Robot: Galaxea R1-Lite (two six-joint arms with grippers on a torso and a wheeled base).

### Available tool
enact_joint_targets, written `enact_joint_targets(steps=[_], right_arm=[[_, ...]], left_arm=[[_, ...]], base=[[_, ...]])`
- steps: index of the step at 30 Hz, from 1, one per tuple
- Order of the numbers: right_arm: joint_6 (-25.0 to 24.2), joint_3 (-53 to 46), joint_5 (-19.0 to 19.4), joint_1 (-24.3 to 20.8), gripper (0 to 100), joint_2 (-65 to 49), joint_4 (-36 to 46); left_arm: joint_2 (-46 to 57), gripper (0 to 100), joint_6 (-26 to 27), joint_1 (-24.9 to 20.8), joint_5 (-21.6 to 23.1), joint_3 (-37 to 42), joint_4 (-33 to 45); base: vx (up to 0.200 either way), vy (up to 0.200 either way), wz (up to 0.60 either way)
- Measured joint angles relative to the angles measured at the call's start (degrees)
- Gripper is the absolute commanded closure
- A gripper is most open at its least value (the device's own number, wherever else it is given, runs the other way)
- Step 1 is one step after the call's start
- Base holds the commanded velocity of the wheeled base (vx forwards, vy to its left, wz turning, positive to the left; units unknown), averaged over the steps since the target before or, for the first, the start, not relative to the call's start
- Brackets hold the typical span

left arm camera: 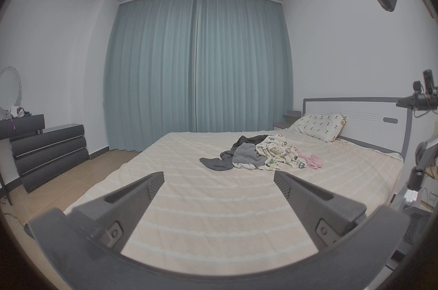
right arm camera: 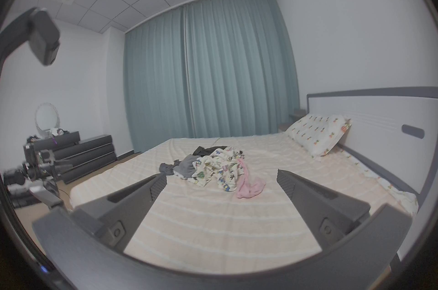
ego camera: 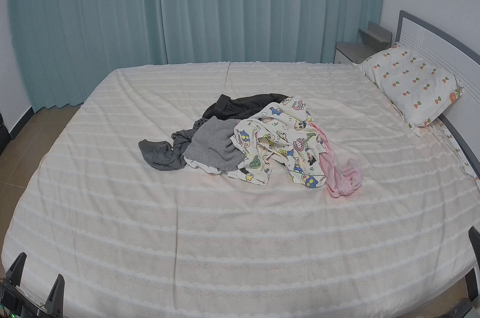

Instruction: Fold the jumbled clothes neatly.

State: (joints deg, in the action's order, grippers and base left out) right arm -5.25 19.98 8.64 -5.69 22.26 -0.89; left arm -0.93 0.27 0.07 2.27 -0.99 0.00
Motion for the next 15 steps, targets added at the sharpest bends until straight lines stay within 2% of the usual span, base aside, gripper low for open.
enact_joint_targets(steps=[5,15], right_arm=[[-3.0,3.0,1.5,-1.5,0,11.7,-3.9],[-10.7,8.3,2.5,-4.6,0,40.7,-17.8]], left_arm=[[0.0,0,0.0,0.0,0.0,0.0,0.0],[0.0,0,0.0,0.0,0.0,0.0,0.0]], base=[[0.0,0.0,0.0],[0.0,0.0,0.0]])
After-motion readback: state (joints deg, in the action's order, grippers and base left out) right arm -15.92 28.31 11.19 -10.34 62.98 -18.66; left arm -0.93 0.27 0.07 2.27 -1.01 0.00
